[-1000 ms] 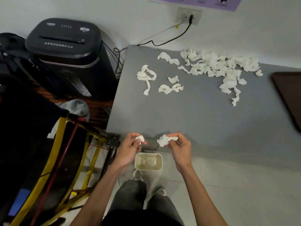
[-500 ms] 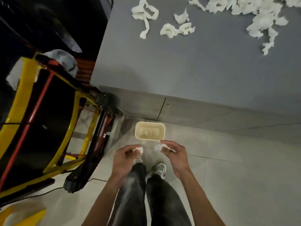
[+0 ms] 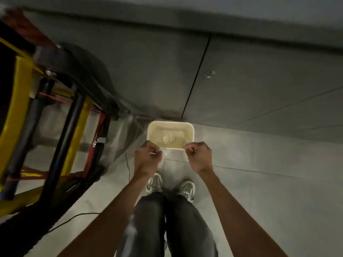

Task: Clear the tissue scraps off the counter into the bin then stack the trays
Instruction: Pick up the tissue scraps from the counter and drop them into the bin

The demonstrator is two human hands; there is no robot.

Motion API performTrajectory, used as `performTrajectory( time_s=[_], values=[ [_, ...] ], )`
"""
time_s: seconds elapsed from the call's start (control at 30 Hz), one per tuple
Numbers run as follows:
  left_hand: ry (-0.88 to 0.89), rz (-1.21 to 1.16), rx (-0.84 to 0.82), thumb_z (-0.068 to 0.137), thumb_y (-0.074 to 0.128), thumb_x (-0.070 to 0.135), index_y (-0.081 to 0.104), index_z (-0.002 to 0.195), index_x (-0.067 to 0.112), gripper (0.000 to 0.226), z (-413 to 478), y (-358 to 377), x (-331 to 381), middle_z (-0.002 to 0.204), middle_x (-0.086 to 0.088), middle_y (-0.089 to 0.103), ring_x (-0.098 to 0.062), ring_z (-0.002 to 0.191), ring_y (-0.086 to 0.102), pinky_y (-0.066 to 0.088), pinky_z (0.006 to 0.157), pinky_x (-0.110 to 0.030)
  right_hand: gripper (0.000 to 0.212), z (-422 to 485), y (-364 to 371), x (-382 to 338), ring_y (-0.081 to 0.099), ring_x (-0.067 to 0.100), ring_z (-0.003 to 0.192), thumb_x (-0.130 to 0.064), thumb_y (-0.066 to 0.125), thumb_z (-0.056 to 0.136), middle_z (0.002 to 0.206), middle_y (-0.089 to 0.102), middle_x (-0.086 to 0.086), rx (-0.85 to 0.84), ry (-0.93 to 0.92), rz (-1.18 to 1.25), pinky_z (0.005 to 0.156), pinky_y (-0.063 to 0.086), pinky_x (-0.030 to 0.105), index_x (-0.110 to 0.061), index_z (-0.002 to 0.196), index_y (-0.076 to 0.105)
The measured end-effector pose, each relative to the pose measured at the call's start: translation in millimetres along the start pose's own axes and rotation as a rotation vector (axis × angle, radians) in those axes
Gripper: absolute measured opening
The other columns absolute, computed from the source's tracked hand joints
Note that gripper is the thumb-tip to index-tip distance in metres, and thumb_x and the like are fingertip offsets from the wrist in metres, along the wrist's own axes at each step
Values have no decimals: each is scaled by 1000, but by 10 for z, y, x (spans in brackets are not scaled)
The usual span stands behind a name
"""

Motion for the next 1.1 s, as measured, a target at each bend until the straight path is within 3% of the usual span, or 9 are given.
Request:
performTrajectory(
  time_s=[0.07, 0.13, 0.27, 0.33, 0.43, 0.53, 0.67, 0.93, 1.1],
  values=[
    [59, 125, -22, 84, 79, 9, 65, 80, 21, 19, 255, 249, -132, 77, 10, 69, -2, 67, 66, 45, 59, -3, 27, 304, 294, 92, 71, 22, 93, -9, 63, 95, 108, 74, 6, 1, -24, -68, 90, 53, 24, -24, 92, 85],
    [91, 209, -36, 86, 76, 10, 65, 81, 24, 19, 518, 478, -279, 78, 10, 69, -9, 72, 69, 40, 56, -2, 26, 560, 578, 132, 70, 26, 96, -9, 58, 101, 116, 68, 12, -40, -62, -141, 89, 53, 23, -14, 100, 83],
    [121, 343, -47, 93, 68, 10, 68, 93, 16, 6, 995, 918, -554, 87, 2, 68, -17, 81, 65, 47, 65, -23, 29, 1008, 1039, 213, 68, 30, 98, -6, 42, 102, 114, 65, 11, -96, -169, -379, 89, 60, 42, -8, 120, 65],
    [141, 388, -69, 94, 63, 9, 67, 101, 12, 9, 1176, 1131, -651, 95, -2, 65, -21, 88, 62, 49, 71, -30, 30, 1192, 1253, 305, 66, 24, 97, -3, 40, 105, 114, 60, 7, -146, -167, -410, 87, 57, 38, -4, 127, 60],
    [135, 523, -211, 96, 59, 11, 66, 113, 9, 18, 1382, 1458, -804, 108, -9, 65, -27, 102, 63, 53, 83, -38, 31, 1331, 1416, 418, 62, 34, 118, -3, 49, 104, 138, 52, 16, -216, -95, -482, 102, 53, 38, 1, 133, 60],
    [109, 667, -371, 98, 58, 24, 62, 125, 12, 30, 1436, 1592, -903, 123, -13, 64, -34, 111, 63, 52, 89, -41, 30, 1311, 1413, 426, 62, 34, 119, -9, 49, 105, 135, 57, 17, -282, -63, -518, 99, 52, 39, -4, 133, 58],
    [152, 726, -380, 102, 53, 28, 56, 132, 14, 33, 1227, 1343, -746, 128, -12, 62, -32, 113, 64, 51, 85, -41, 41, 1061, 1134, 208, 66, 36, 116, -9, 51, 100, 133, 63, 14, -199, -81, -480, 94, 57, 45, -9, 140, 55],
    [214, 687, -245, 102, 53, 27, 48, 146, 17, 46, 315, 81, 199, 137, -10, 62, -31, 120, 64, 56, 97, -47, 40, 6, -53, -772, 71, 36, 106, -18, 56, 99, 128, 68, 9, -45, -164, -438, 84, 62, 46, -17, 139, 57],
    [234, 594, -139, 102, 53, 30, 46, 143, 28, 42, -491, -809, 1108, 130, -6, 66, -32, 112, 68, 59, 85, -47, 35, -725, -1043, -1599, 67, 32, 109, -21, 59, 98, 125, 67, 7, 61, -216, -352, 83, 61, 43, -20, 133, 59]
  ],
)
Point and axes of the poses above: each hand's wrist, its own z-axis towards the middle knuckle, its own y-axis out of the palm, x = y × z, the point moved 6 cm from there along z, towards the middle knuckle
